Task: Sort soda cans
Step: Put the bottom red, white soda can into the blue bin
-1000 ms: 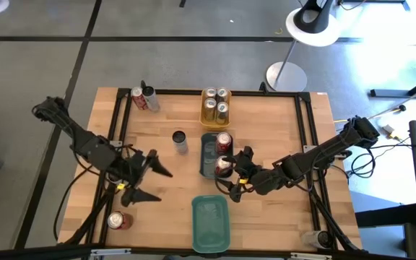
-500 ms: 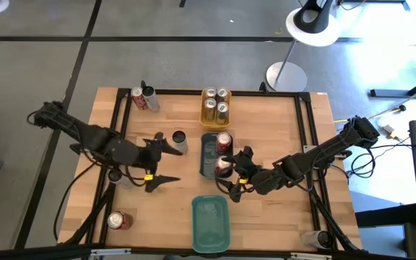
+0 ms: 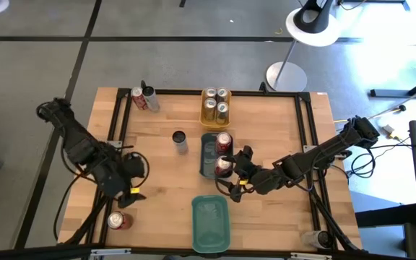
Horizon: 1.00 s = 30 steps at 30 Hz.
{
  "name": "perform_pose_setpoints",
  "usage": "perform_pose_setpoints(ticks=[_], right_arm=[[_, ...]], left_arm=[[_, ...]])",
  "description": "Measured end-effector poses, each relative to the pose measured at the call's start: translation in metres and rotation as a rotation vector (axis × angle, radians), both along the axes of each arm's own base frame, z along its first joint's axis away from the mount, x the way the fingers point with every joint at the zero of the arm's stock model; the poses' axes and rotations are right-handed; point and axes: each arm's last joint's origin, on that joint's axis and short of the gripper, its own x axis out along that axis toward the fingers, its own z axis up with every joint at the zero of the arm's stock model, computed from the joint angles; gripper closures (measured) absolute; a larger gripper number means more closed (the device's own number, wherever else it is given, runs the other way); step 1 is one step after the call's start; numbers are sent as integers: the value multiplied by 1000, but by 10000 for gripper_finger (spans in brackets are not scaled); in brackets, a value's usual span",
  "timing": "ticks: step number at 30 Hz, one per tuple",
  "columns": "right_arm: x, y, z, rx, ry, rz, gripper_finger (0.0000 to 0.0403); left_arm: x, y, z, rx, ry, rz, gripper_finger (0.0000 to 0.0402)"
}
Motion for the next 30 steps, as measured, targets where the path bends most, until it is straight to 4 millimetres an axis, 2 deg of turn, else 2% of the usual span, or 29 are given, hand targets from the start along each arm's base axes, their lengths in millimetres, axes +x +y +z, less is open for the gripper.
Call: perform_pose_setpoints(ticks=[5, 16, 30], right_arm=[[-1, 0, -3, -4, 32, 23, 39], [0, 1, -4, -1, 39, 37, 39], [2, 3, -7, 8, 46, 55, 39]], left_arm=[[-7, -21, -7, -44, 43, 15, 9], [-24, -69, -34, -131, 256, 95, 9], [-49, -91, -54, 4, 351, 91, 9]])
